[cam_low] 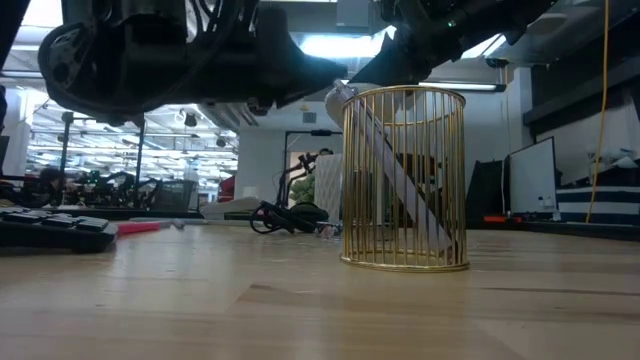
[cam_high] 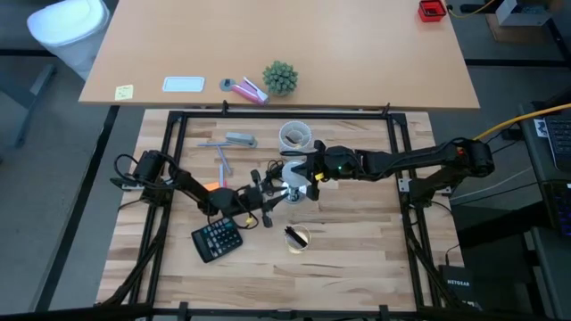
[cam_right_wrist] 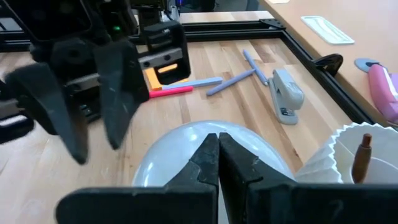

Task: Screw lightbulb
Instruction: Insert the lightbulb into the lamp

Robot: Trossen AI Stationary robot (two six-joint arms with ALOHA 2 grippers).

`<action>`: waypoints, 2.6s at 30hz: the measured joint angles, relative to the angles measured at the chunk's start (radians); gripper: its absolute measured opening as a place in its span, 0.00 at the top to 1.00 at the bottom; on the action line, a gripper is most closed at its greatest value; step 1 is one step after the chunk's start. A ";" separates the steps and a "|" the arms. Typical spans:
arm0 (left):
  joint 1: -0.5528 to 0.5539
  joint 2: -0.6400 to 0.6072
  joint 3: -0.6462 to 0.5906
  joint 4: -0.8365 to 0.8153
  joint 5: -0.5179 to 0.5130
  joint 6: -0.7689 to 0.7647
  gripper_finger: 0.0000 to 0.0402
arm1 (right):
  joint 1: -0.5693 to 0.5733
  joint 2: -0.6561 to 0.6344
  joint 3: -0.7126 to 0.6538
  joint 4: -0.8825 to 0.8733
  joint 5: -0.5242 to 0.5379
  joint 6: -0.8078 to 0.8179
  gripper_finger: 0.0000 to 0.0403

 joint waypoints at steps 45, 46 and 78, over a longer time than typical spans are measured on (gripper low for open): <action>-0.016 -0.011 0.001 0.037 -0.386 0.110 0.81 | 0.002 0.000 0.000 -0.004 -0.030 -0.021 0.99; -0.026 -0.015 0.001 0.039 -0.382 0.120 0.81 | 0.002 0.000 0.000 -0.004 -0.029 -0.021 0.99; 0.027 -0.022 0.028 -0.102 -0.137 -0.088 0.81 | 0.000 0.000 0.000 -0.004 -0.009 -0.020 0.99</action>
